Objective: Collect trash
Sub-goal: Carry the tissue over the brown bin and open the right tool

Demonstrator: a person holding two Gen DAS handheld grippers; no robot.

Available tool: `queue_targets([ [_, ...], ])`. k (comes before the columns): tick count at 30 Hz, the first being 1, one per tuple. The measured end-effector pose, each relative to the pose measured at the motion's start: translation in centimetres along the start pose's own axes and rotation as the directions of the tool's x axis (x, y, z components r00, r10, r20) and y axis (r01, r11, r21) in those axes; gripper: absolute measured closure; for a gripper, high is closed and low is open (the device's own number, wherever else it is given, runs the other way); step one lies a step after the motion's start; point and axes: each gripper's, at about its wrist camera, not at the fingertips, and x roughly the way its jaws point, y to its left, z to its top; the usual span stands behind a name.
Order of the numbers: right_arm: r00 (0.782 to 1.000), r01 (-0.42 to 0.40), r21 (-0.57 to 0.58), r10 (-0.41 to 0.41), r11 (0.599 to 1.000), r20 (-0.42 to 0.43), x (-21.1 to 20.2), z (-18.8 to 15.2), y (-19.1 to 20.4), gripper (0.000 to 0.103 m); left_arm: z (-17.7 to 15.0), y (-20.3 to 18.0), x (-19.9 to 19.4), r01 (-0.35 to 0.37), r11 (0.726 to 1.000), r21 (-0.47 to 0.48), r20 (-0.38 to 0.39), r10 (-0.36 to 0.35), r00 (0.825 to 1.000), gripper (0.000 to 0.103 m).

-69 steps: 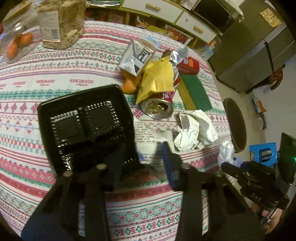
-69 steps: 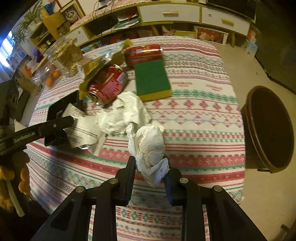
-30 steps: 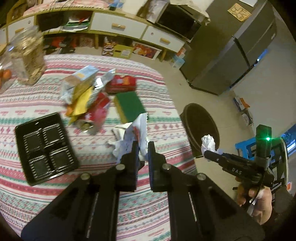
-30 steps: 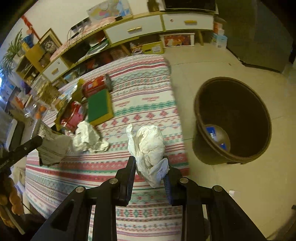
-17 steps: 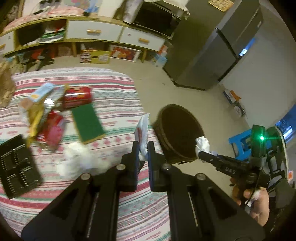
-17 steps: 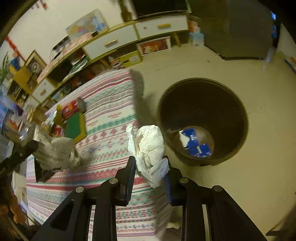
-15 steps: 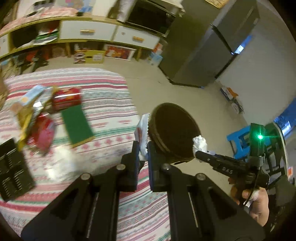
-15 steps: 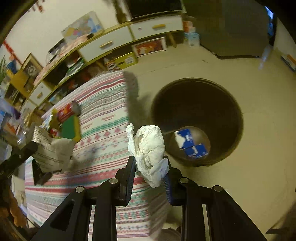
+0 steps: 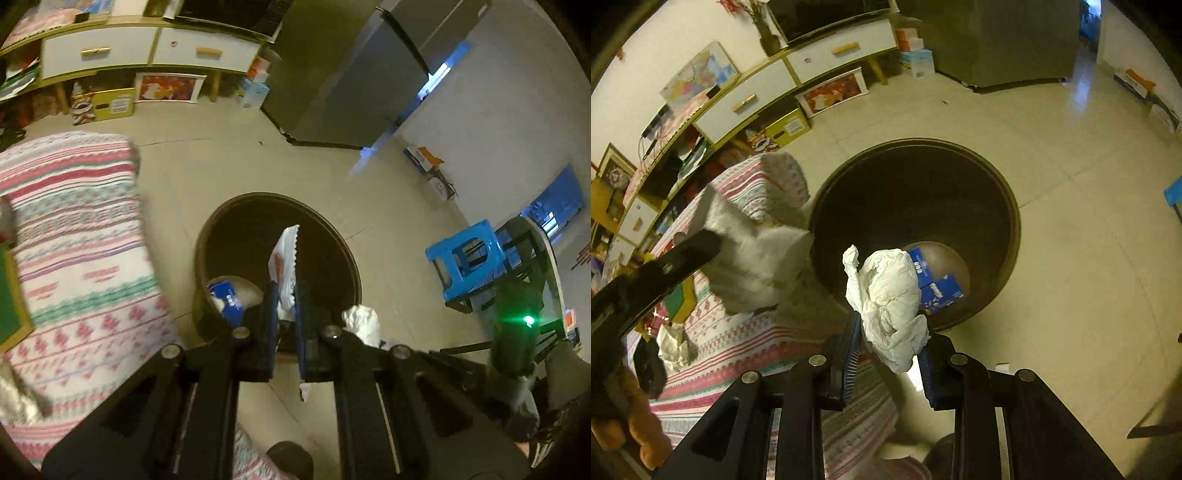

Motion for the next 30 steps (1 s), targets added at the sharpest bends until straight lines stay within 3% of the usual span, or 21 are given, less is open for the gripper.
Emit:
queue_targets([
  [14, 1.0, 0.018, 0.098, -0.018, 0.995, 0.006, 0.0, 0.4, -4.5, 0.073, 0.6, -0.2, 3.2, -0.079, 0.997, 0.022, -0.034, 0.08, 0.996, 0.093],
  [16, 1.0, 0.019, 0.094, -0.02, 0.995, 0.01, 0.0, 0.5, -4.4, 0.073, 0.6, -0.1, 3.0, -0.079, 0.997, 0.022, -0.04, 0.08, 0.996, 0.078],
  [18, 1.0, 0.023, 0.089, -0.024, 0.996, 0.013, 0.1, 0.6, -4.3, 0.073, 0.5, 0.0, 2.3, -0.081, 0.997, 0.018, -0.029, 0.081, 0.996, 0.044],
  [21, 0.999, 0.025, 0.093, -0.027, 0.995, 0.018, 0.1, 0.7, -4.5, 0.072, 0.5, 0.5, 1.1, -0.092, 0.995, 0.025, -0.003, 0.092, 0.996, 0.032],
  [30, 0.998, 0.063, 0.099, -0.065, 0.993, 0.02, 1.2, 1.0, -4.4, 0.071, -1.0, 3.6, -3.9, -0.176, 0.984, 0.017, -0.009, 0.176, 0.984, 0.019],
])
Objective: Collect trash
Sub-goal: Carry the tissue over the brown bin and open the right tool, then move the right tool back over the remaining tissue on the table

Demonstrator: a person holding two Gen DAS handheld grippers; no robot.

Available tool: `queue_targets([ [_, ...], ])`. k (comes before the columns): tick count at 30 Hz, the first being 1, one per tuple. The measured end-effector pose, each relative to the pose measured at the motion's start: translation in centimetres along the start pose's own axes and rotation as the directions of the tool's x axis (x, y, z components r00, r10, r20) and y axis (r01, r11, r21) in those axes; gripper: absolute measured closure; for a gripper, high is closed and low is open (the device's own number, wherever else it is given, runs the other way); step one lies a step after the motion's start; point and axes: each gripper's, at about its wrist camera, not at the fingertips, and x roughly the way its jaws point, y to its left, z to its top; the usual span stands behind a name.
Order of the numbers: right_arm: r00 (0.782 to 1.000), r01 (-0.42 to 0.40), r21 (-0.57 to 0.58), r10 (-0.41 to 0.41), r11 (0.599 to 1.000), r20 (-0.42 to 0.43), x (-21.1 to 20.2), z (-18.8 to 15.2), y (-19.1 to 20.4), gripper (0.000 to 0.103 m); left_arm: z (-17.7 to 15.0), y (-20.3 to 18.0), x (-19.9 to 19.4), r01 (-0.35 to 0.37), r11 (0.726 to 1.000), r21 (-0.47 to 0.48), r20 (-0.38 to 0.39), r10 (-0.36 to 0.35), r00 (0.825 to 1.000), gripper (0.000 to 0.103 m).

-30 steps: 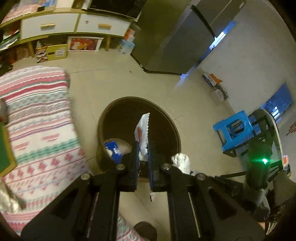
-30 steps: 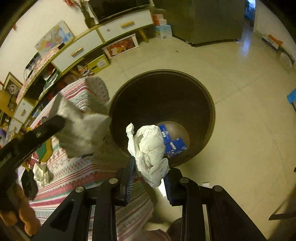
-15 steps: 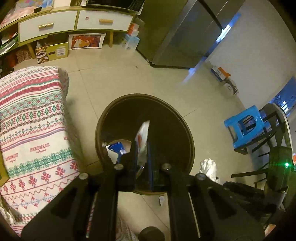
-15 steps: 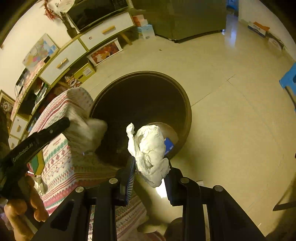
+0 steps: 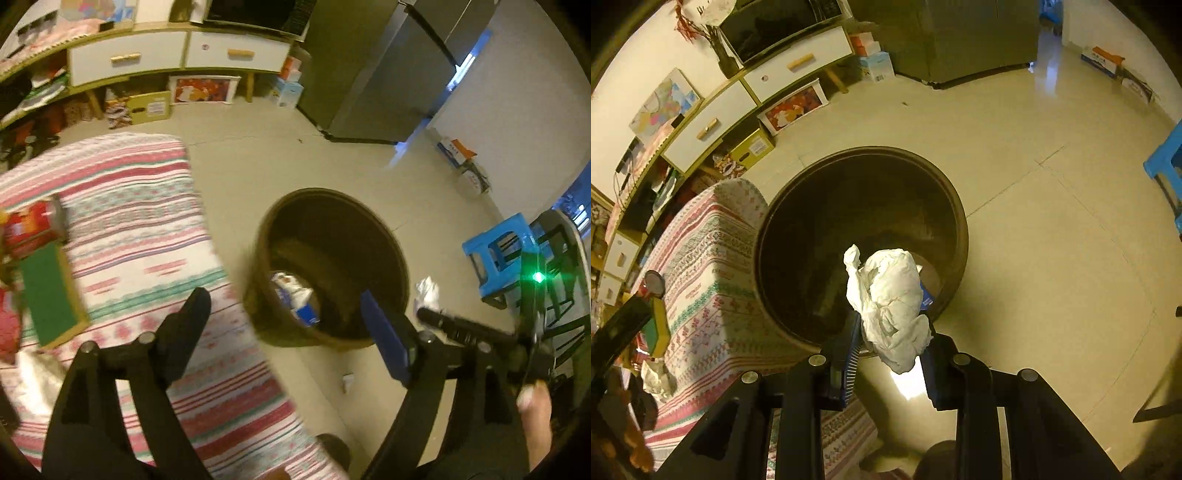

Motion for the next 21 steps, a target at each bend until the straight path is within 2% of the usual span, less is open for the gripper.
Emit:
queue_targets([
  [6, 0.999, -0.009, 0.023, 0.008, 1.0, 0.049, -0.2, 0.2, 0.4, 0.07, -1.7, 3.3, -3.5, -0.071, 0.997, -0.01, 0.009, 0.071, 0.997, 0.018],
  [8, 0.998, -0.014, 0.049, 0.011, 0.999, 0.056, -0.5, 0.3, 0.4, 0.049, -2.3, 4.5, -4.5, -0.084, 0.996, -0.027, 0.013, 0.085, 0.996, 0.017],
  [9, 0.998, -0.023, 0.058, 0.02, 0.998, 0.065, -0.7, 0.4, 0.5, 0.033, -2.6, 5.1, -5.1, -0.093, 0.995, -0.034, 0.013, 0.094, 0.996, 0.017],
  [10, 0.997, -0.031, 0.06, 0.026, 0.998, 0.076, -0.9, 0.4, 0.7, 0.03, -2.9, 5.5, -5.6, -0.098, 0.995, -0.038, 0.013, 0.098, 0.995, 0.017],
  [15, 0.996, -0.016, 0.008, 0.016, 1.0, 0.091, -2.0, 0.2, 2.7, 0.03, -4.6, 8.2, -8.5, -0.137, 0.99, -0.039, 0.029, 0.138, 0.99, 0.013],
  [21, 0.997, 0.013, -0.066, -0.008, 0.998, 0.076, -3.4, -0.8, 6.2, 0.029, -5.4, 12.4, -11.8, -0.171, 0.977, -0.124, 0.05, 0.178, 0.983, 0.009],
])
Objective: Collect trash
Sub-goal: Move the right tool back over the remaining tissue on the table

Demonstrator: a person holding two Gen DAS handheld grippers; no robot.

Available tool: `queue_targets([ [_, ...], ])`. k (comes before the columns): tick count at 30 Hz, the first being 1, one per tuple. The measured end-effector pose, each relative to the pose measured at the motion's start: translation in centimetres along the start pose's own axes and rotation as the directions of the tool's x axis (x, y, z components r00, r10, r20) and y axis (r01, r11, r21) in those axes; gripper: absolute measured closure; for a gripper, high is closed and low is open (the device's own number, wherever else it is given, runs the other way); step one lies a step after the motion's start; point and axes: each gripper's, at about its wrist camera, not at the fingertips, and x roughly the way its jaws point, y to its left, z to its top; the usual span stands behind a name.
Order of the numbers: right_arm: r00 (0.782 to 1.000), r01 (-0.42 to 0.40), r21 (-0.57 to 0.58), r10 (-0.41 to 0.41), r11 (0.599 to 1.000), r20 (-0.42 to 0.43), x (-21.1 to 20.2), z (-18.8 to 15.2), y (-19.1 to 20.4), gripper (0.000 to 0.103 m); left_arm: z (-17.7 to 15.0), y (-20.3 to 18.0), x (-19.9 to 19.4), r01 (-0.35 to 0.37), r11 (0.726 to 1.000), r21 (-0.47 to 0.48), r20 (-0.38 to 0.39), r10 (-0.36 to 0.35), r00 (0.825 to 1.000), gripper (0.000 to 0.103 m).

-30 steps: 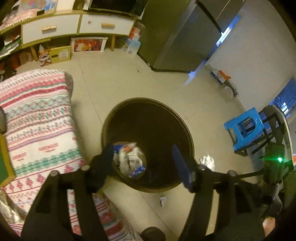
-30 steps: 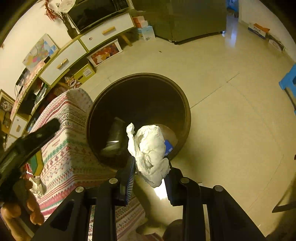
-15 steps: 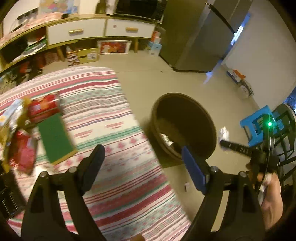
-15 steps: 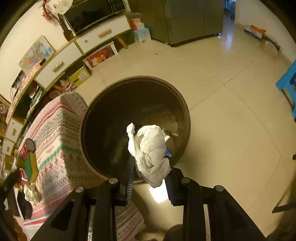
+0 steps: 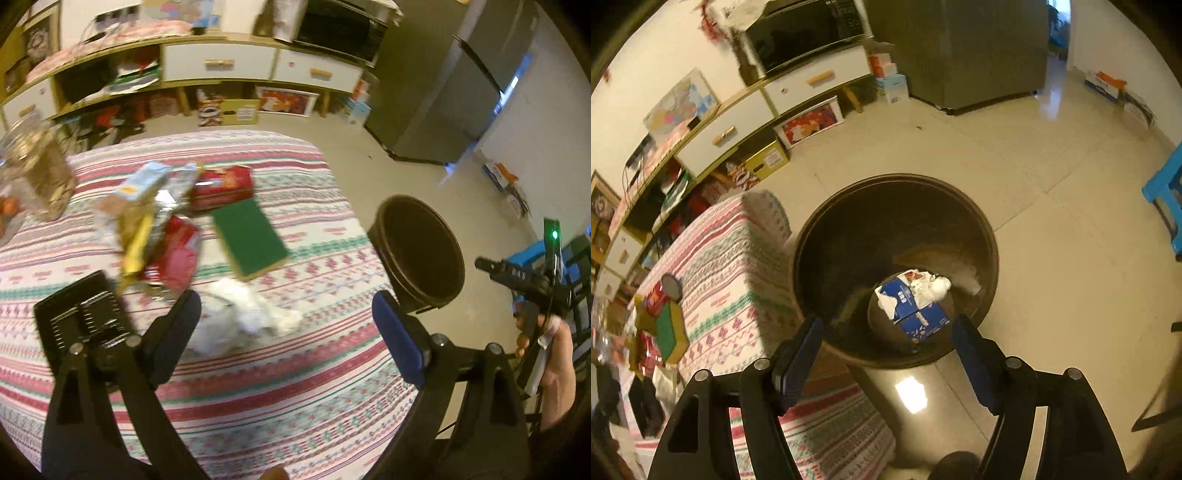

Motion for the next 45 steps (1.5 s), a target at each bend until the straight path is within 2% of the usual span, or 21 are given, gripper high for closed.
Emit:
queue_targets([
  [3, 1.0, -0.013, -0.038, 0.013, 0.999, -0.001, -0.8, -0.6, 2.1, 0.028, -0.1, 2.4, -1.2, -0.026, 0.999, -0.041, 0.025, 0.027, 0.999, 0.008],
  [8, 0.999, -0.036, -0.087, 0.037, 0.996, 0.009, -2.1, -1.5, 5.4, 0.025, -0.4, 6.2, -2.1, -0.065, 0.993, -0.102, 0.008, 0.067, 0.998, 0.008],
  [17, 0.996, -0.095, -0.215, 0.093, 0.972, -0.016, -2.5, -3.5, 13.4, 0.024, -2.5, 12.3, -1.7, -0.17, 0.967, -0.188, -0.097, 0.154, 0.983, 0.008],
  [21, 0.991, -0.136, -0.27, 0.127, 0.953, -0.05, -2.0, -4.8, 17.6, 0.024, -3.3, 14.6, -1.5, -0.219, 0.952, -0.215, -0.148, 0.19, 0.971, 0.008],
  [25, 0.982, -0.184, -0.325, 0.16, 0.928, -0.099, -1.0, -6.3, 21.8, 0.024, -3.7, 15.9, -1.6, -0.228, 0.945, -0.234, -0.173, 0.191, 0.966, 0.008],
  [32, 0.974, -0.211, -0.464, 0.145, 0.86, -0.172, 1.5, -9.9, 28.5, 0.024, -4.3, 18.0, -1.3, -0.262, 0.931, -0.255, -0.21, 0.212, 0.955, 0.008],
  [37, 0.968, -0.219, -0.501, 0.119, 0.837, -0.223, 3.8, -11.6, 31.0, 0.024, -4.7, 19.3, -1.4, -0.274, 0.921, -0.277, -0.227, 0.214, 0.95, 0.008],
  [45, 0.962, -0.208, -0.481, 0.091, 0.852, -0.256, 6.7, -11.9, 32.4, 0.024, -5.2, 20.4, -1.2, -0.275, 0.915, -0.296, -0.24, 0.207, 0.948, 0.008],
])
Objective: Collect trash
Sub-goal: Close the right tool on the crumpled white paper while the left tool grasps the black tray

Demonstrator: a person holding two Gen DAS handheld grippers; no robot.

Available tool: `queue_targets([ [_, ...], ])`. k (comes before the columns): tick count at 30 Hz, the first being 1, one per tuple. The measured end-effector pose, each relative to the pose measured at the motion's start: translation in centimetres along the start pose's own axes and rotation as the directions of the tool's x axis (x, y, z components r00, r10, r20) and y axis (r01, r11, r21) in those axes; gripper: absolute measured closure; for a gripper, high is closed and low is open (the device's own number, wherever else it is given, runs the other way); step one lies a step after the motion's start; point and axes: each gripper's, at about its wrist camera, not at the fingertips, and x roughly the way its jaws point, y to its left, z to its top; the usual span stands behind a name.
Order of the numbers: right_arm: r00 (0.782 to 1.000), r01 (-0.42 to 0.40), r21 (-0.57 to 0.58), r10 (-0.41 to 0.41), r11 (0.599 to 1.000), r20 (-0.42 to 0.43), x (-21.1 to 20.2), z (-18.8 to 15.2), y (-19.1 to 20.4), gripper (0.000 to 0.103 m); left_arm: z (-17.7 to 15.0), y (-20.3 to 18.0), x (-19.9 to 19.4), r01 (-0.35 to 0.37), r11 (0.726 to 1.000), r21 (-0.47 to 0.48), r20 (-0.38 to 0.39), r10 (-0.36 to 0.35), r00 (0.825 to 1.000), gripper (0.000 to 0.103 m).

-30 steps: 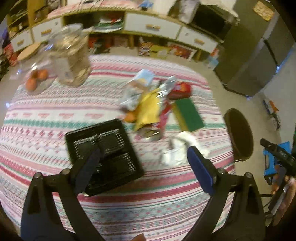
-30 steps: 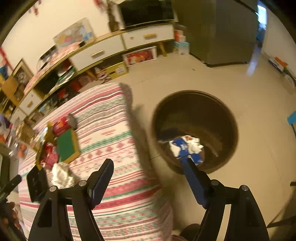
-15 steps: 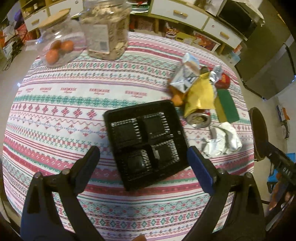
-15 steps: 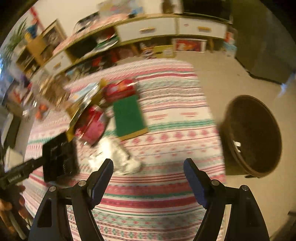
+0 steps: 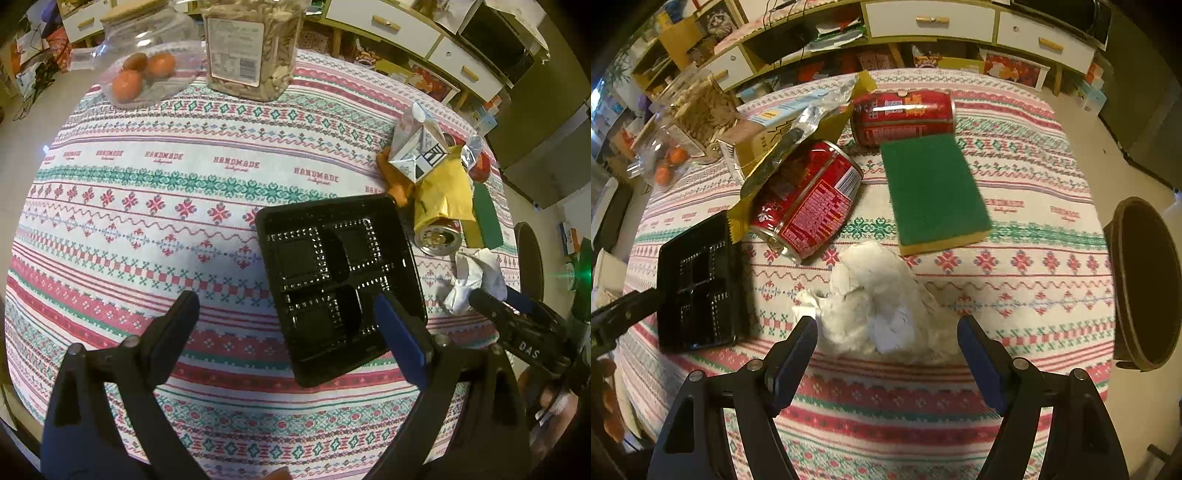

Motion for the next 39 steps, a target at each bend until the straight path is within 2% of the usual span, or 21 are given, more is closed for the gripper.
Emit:
queue_targets([
  [8, 0.999, 0.037, -0.016, -0.038, 0.999, -0.018, 2.4, 0.8, 1.4, 0.026, 0.1, -0.6, 1.4, -0.01, 1.0, 0.012, -0.022, 0.01, 1.0, 0.008],
  [10, 0.999, 0.029, -0.01, -0.029, 1.0, -0.024, 2.9, 1.0, 1.8, 0.043, 0.1, -0.8, 1.6, -0.012, 1.0, 0.015, -0.024, 0.013, 1.0, 0.008],
  [11, 0.999, 0.026, -0.01, -0.026, 1.0, -0.019, 2.8, 1.0, 1.9, 0.044, 0.1, -0.9, 1.7, -0.013, 1.0, 0.015, -0.026, 0.013, 1.0, 0.008],
  [13, 1.0, 0.017, -0.032, -0.017, 0.999, -0.013, 2.6, 1.1, 2.3, 0.06, 0.0, -1.1, 1.9, -0.006, 1.0, 0.012, -0.026, 0.006, 1.0, 0.008],
  [22, 0.999, -0.021, -0.065, 0.023, 0.998, 0.03, 0.1, 0.6, 2.3, 0.062, 0.0, -3.0, 3.1, -0.024, 0.998, 0.05, -0.031, 0.025, 0.999, 0.009],
  [29, 0.997, -0.025, -0.054, 0.029, 0.998, 0.071, -2.4, 0.0, 0.1, 0.062, 0.1, -4.1, 4.0, -0.042, 0.996, 0.076, -0.044, 0.046, 0.998, 0.021],
  [33, 0.997, -0.024, -0.03, 0.026, 0.999, 0.075, -3.0, -0.4, -1.1, 0.061, 0.1, -4.6, 4.9, -0.066, 0.994, 0.084, -0.043, 0.07, 0.997, 0.043],
  [39, 0.997, -0.019, -0.004, 0.019, 1.0, 0.073, -3.5, -0.6, -2.7, 0.061, -0.2, -5.0, 4.3, -0.035, 0.997, 0.069, -0.006, 0.036, 0.999, 0.045],
])
